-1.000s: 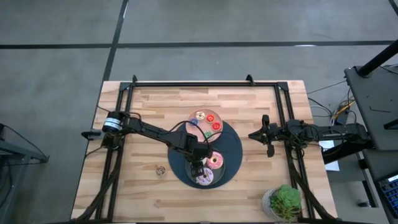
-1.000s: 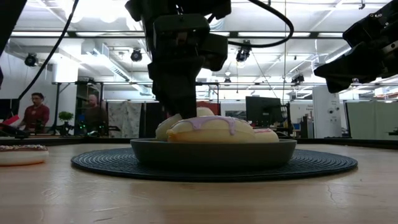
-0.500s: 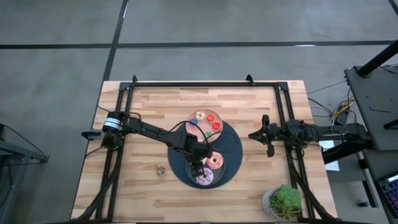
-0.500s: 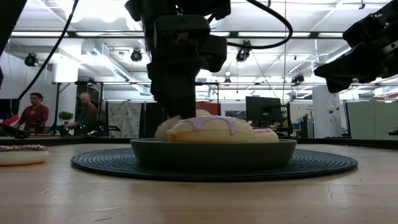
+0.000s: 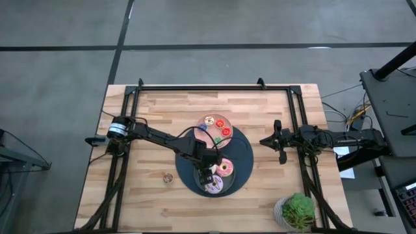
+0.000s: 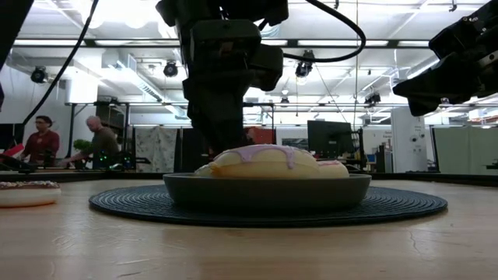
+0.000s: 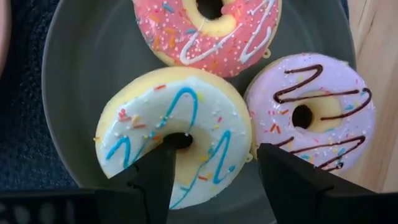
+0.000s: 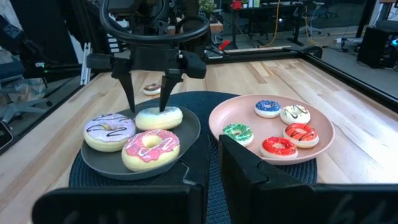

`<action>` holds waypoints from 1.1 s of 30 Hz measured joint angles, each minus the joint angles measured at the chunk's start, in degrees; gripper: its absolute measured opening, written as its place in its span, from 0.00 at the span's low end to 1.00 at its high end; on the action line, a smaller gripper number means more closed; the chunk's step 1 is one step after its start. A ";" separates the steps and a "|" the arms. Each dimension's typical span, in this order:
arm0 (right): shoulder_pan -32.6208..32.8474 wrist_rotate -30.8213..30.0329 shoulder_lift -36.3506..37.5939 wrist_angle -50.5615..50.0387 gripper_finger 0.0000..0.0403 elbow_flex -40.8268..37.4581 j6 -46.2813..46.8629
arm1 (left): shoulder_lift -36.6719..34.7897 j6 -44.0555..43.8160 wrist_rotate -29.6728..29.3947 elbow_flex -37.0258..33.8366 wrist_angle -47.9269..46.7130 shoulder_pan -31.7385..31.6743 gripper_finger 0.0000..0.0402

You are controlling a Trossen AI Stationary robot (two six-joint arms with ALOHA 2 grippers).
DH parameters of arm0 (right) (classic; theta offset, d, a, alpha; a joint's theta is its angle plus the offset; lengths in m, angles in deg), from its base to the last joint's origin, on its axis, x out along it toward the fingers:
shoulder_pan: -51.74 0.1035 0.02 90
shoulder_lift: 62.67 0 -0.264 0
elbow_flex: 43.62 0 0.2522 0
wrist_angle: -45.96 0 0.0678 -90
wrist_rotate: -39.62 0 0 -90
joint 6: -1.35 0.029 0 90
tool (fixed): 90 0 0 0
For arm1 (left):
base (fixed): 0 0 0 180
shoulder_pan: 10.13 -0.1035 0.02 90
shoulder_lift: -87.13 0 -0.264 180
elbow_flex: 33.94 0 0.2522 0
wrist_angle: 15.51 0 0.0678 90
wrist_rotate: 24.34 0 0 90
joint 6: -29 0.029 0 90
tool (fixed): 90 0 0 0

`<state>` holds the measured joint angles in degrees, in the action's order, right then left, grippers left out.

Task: Pick & Place donuts
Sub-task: Put the large white donut on the gray plate, then put the small brown donut on the pink plate

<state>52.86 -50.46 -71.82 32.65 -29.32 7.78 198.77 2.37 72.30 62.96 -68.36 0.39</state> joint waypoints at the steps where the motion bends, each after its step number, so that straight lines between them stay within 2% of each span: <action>1: -0.02 0.00 0.00 0.00 0.07 0.02 -0.02 | 0.00 0.00 0.03 0.19 -0.57 -0.02 0.49; 8: -0.01 -0.01 0.00 0.00 0.07 0.02 -0.01 | -0.17 1.97 2.36 5.77 -7.52 -0.05 0.49; 15: -0.01 0.00 0.00 -0.01 0.07 0.01 -0.01 | -0.26 4.99 2.49 13.14 -15.49 -0.15 0.49; 20: -0.02 -0.01 0.00 0.00 0.07 0.00 0.00 | -0.33 7.10 2.51 15.96 -19.73 0.14 0.49; 27: -0.02 0.00 0.00 -0.01 0.07 0.01 0.00 | -0.33 8.31 2.54 15.70 -25.42 1.36 0.49; 33: -0.01 -0.01 0.00 0.00 0.07 0.00 -0.02 | -2.55 8.67 2.54 12.08 -25.37 3.40 0.49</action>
<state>52.85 -50.47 -71.82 32.65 -29.32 7.77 196.22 11.04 74.83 75.04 -93.73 3.79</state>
